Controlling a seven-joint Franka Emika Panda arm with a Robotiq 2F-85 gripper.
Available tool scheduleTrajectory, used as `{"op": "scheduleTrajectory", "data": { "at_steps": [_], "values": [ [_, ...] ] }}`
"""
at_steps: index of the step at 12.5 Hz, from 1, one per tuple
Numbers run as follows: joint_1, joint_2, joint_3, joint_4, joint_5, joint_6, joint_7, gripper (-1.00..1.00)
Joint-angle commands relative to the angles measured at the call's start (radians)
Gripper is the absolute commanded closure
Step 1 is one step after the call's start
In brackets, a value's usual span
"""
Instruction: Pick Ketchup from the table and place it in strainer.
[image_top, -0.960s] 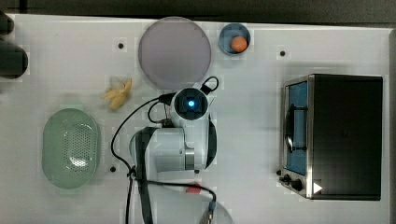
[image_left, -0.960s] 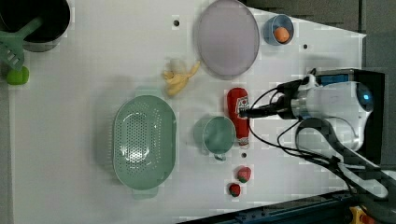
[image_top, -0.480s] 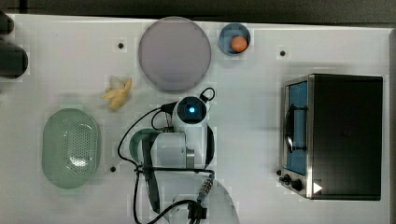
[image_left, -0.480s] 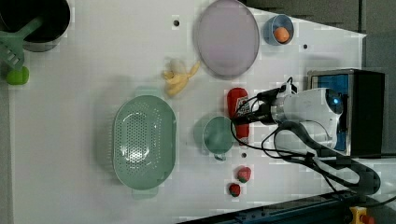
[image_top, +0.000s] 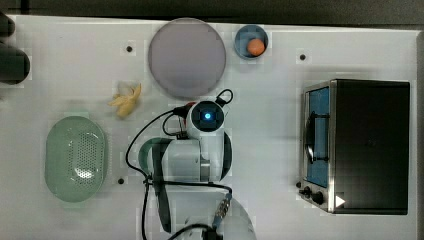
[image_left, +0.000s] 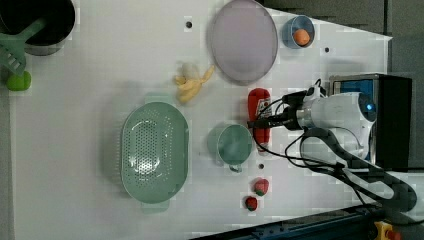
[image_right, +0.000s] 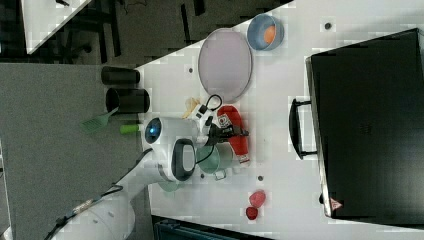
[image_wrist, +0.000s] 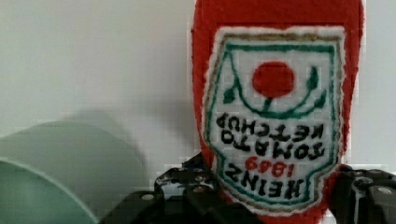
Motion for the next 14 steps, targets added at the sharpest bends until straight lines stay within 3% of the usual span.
{"op": "scheduleTrajectory", "data": {
  "at_steps": [1,7,14],
  "values": [
    [0.000,-0.195,0.015,0.049,-0.004,-0.106,-0.015,-0.21],
    [0.018,-0.448,0.111,0.198,-0.001,-0.529,0.021,-0.21],
    [0.063,-0.393,0.386,0.235,0.005,-0.530,0.645,-0.21]
  ]
}}
